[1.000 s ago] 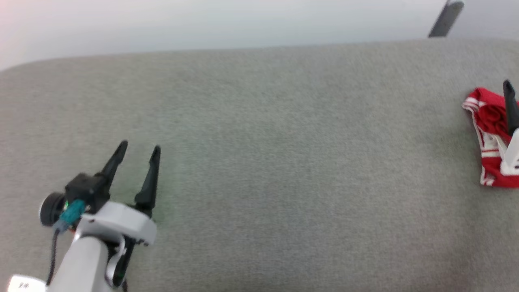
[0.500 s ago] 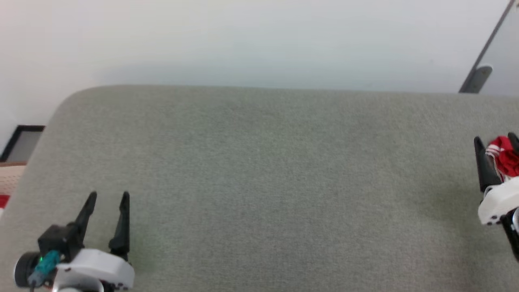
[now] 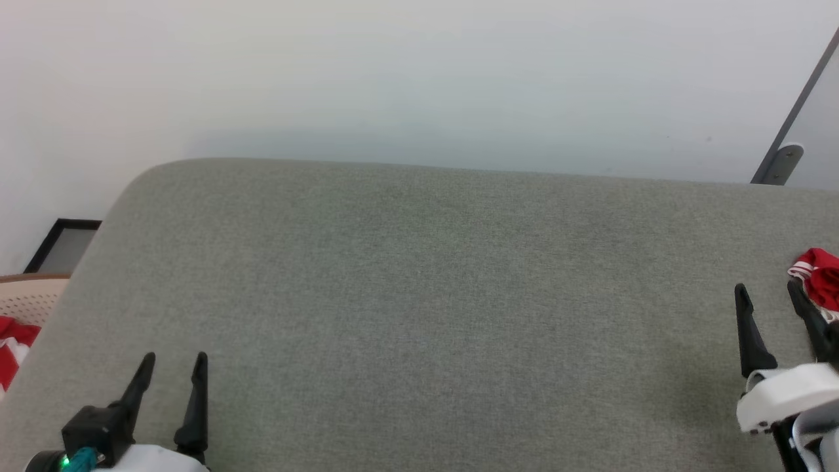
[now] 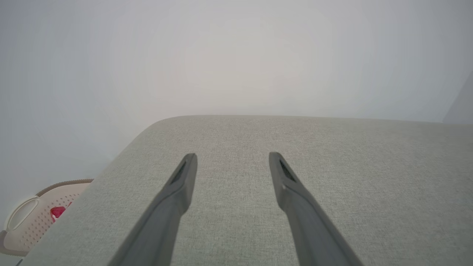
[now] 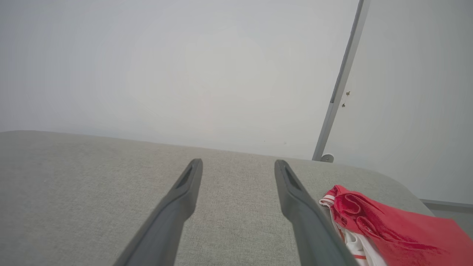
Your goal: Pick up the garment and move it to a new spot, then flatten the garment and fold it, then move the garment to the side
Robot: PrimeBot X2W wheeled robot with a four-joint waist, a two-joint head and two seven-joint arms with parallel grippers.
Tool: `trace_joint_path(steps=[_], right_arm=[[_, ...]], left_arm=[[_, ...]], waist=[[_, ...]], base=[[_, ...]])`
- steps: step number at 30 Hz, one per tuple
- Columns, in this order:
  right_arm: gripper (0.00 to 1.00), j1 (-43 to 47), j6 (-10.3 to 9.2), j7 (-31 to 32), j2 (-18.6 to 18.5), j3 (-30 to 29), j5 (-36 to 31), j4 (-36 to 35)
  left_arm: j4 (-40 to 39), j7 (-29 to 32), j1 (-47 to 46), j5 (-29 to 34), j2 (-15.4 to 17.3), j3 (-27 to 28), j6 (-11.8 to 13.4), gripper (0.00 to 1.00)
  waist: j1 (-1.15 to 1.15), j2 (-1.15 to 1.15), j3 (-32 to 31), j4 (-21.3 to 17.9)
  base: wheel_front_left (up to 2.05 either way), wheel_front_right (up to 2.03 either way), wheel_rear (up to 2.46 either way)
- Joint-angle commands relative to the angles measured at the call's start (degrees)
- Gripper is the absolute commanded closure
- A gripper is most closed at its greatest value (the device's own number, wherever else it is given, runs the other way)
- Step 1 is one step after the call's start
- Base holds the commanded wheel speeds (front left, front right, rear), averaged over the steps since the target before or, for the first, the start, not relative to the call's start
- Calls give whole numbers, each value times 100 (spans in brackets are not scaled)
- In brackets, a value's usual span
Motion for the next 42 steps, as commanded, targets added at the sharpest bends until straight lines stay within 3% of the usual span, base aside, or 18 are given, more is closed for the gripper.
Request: trace_joint_path(steps=[1, 17, 37, 38, 42], right_arm=[[0, 130, -12, -23, 83, -88, -46, -115], [0, 1322, -12, -24, 866, -455, -483, -1264], [0, 1577, -12, -24, 1013, -455, -498, -1450], [100, 1528, 0, 2, 1026, -472, -506, -1407], [100, 1555, 0, 49, 1084, -481, -482, -1176]], left_arm=[[-3, -5, 45, -26, 13, -23, -10, 0], [2, -5, 162, -111, 38, -94, -46, 0], [-202, -5, 220, -45, -106, 12, -50, 0], [-187, 1, 168, -90, -108, -1, -37, 100], [22, 36, 264, -124, -270, -43, -37, 100]], waist=[[0, 0, 0, -14], [0, 0, 20, -203], [0, 0, 61, -229], [0, 0, 60, -230], [0, 0, 61, -232]], base=[[0, 0, 0], [0, 0, 0], [0, 0, 0], [0, 0, 0], [0, 0, 0]])
